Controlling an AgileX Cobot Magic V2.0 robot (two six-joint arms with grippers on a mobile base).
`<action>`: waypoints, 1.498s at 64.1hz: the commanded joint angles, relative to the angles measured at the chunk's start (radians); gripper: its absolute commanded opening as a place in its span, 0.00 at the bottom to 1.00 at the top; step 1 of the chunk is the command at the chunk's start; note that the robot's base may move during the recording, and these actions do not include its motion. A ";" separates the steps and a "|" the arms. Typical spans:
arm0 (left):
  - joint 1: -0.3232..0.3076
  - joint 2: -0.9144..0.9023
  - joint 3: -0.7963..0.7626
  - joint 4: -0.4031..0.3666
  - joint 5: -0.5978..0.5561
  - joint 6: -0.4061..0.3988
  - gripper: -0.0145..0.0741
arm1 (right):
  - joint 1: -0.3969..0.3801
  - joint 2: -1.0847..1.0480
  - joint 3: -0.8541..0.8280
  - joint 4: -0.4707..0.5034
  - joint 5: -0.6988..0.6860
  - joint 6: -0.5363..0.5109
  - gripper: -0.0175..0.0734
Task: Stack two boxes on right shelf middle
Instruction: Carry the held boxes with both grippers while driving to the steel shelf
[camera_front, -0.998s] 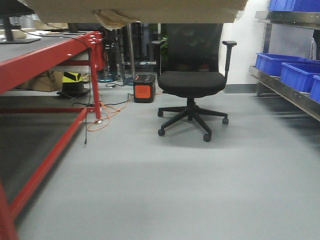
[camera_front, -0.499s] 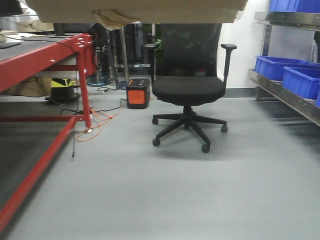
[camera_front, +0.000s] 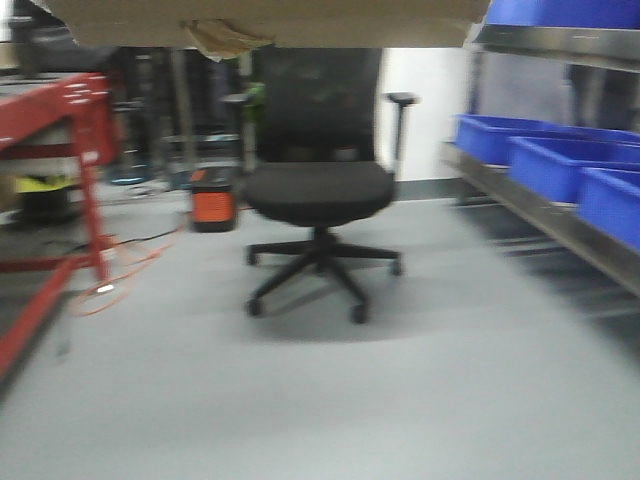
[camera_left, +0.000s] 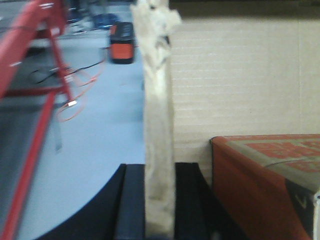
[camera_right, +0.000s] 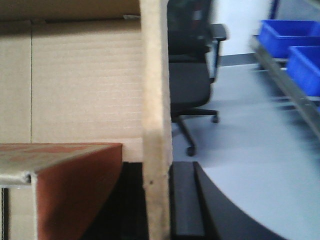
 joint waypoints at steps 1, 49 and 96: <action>0.005 -0.008 -0.013 0.043 -0.015 -0.005 0.04 | -0.008 -0.019 -0.012 -0.038 -0.047 0.002 0.02; 0.005 -0.008 -0.013 0.043 -0.015 -0.005 0.04 | -0.008 -0.019 -0.012 -0.038 -0.047 0.002 0.02; 0.005 -0.008 -0.013 0.043 -0.015 -0.005 0.04 | -0.008 -0.019 -0.012 -0.038 -0.047 0.002 0.02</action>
